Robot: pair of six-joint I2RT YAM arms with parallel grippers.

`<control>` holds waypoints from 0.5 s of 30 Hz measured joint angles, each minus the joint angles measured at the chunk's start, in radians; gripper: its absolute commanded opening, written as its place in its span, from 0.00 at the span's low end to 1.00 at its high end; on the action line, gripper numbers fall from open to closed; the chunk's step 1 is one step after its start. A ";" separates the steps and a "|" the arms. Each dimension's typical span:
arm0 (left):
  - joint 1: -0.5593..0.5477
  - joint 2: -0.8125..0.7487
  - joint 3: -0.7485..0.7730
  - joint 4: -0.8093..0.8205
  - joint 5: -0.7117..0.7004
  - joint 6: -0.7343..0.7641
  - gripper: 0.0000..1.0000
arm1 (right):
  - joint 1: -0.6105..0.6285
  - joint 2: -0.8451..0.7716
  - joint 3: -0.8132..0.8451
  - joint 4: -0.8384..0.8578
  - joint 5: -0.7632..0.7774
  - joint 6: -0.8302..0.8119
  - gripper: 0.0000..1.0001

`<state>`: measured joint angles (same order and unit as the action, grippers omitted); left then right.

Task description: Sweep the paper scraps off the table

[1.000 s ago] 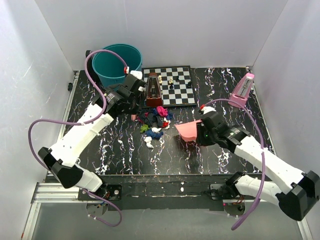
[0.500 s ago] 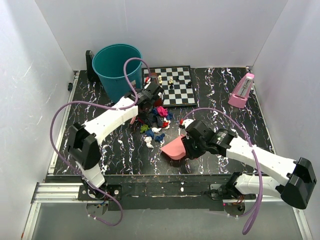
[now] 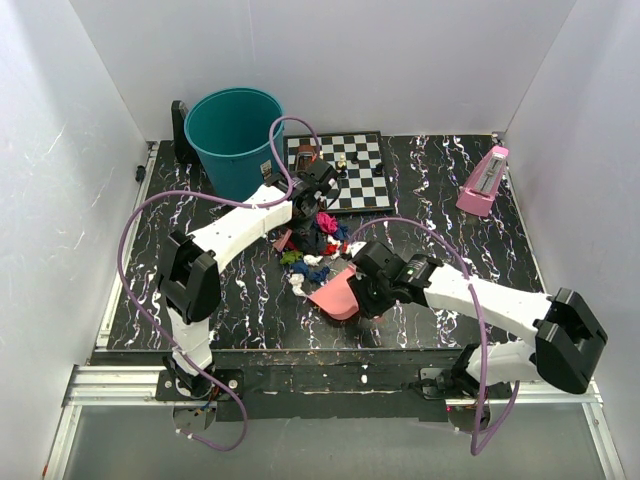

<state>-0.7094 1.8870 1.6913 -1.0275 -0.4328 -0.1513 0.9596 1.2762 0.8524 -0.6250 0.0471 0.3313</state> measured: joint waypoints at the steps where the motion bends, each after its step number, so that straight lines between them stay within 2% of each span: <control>1: -0.001 0.000 0.002 -0.007 0.027 0.004 0.00 | 0.002 0.011 0.000 0.014 0.007 -0.004 0.01; 15: -0.079 -0.075 0.024 -0.185 0.259 -0.010 0.00 | 0.011 0.138 0.030 0.168 0.118 -0.048 0.01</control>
<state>-0.7879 1.8118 1.7157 -1.2125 -0.1738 -0.1608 0.9710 1.4147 0.8825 -0.4572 0.1654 0.2829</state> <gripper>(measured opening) 0.078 0.370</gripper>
